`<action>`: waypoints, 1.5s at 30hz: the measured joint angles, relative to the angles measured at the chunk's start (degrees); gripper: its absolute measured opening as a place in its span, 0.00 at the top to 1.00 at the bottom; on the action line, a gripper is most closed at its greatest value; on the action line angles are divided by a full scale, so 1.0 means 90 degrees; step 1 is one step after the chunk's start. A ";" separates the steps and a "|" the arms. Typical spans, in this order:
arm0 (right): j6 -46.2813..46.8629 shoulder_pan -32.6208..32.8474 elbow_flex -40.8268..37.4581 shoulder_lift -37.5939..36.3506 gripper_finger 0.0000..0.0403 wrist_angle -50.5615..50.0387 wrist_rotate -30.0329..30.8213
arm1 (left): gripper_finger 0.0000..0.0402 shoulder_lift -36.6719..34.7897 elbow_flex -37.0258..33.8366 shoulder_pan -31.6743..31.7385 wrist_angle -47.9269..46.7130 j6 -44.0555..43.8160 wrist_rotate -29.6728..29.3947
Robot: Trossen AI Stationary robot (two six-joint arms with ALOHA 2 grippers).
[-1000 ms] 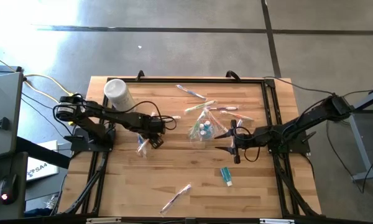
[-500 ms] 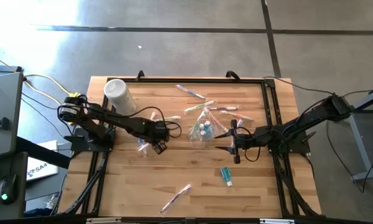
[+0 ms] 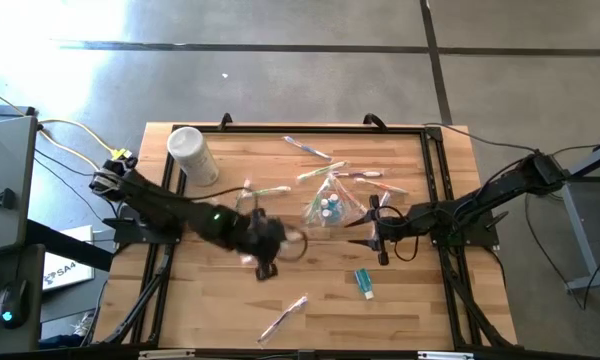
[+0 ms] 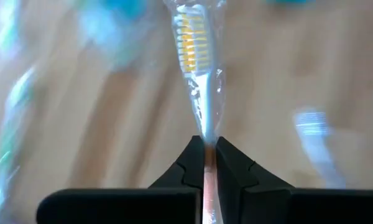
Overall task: Pick & Place toothbrushing station
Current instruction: Put the orange toothbrush into the transparent organizer
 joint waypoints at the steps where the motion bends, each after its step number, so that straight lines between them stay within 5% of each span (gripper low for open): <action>1: -0.0002 0.0000 0.0000 0.0000 0.57 0.0014 -0.0159 | 0.98 -0.0004 0.0110 -0.0187 0.0323 0.0267 -0.0059; 7: -0.0046 -0.0002 0.0000 0.0000 0.57 0.0545 -0.0688 | 1.00 0.0060 0.0221 -0.0672 0.2863 0.2547 -0.0432; 11: -0.0167 -0.0002 0.0000 0.0000 0.57 0.1037 -0.0801 | 0.99 0.0291 0.0216 -0.0428 0.3621 0.3256 -0.0597; 24: -0.0392 -0.0002 0.0002 0.0036 0.57 0.1367 -0.0801 | 1.00 0.0789 0.0211 0.0748 0.4703 0.3644 0.0097; 45: -0.0175 -0.0559 0.0034 0.0036 0.57 0.1826 -0.1575 | 1.00 0.1225 0.0216 0.0868 0.5434 0.4114 -0.0135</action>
